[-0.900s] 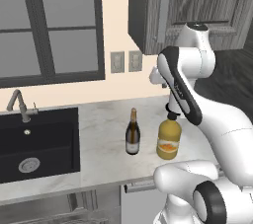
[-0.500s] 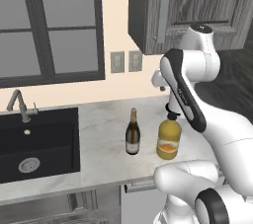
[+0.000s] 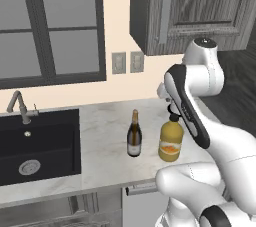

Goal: There is a wine glass and glass cup on the dining counter. Place the wine bottle next to the wine glass and the juice bottle next to the glass cup.

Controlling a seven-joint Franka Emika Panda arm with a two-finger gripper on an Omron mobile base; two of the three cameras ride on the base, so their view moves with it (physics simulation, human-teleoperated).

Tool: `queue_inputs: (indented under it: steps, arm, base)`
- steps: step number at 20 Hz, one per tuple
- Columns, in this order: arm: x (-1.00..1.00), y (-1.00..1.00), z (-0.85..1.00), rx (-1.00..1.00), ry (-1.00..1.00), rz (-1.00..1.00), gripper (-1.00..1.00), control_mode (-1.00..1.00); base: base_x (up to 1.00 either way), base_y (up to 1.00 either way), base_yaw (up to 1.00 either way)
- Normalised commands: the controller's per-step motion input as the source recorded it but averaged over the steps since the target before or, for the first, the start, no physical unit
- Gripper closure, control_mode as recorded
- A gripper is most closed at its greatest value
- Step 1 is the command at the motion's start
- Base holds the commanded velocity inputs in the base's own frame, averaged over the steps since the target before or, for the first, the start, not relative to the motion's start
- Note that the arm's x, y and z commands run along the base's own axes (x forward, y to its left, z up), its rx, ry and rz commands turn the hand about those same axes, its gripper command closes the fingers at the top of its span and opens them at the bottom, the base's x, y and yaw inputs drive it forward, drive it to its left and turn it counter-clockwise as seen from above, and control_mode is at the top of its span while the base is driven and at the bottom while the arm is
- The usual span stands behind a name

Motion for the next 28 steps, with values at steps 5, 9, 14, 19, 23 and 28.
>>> queue_inputs:
  steps: [5, 9, 14, 19, 23, 28]
  arm:
    - [0.26, -0.09, -0.30, -0.01, 0.09, -0.04, -1.00, -1.00]
    - [0.26, 0.00, -0.29, 0.00, 0.05, -0.03, -1.00, -1.00]
    - [0.25, 0.00, -0.25, 0.04, 0.01, -0.02, -1.00, -1.00]
    - [0.04, 0.00, -0.26, 0.01, 0.03, -0.07, -1.00, -1.00]
    - [-0.13, 0.00, -0.18, 0.00, 0.00, -0.10, -1.00, -1.00]
    - [-0.15, 0.00, -0.14, 0.00, 0.00, -0.10, -1.00, -1.00]
  base:
    - [0.00, 0.00, 0.00]
    - [0.00, 0.00, 0.00]
    - [0.00, 0.00, 0.00]
    - [0.00, 0.00, 0.00]
    - [0.00, 0.00, 0.00]
    - [0.00, 0.00, 0.00]
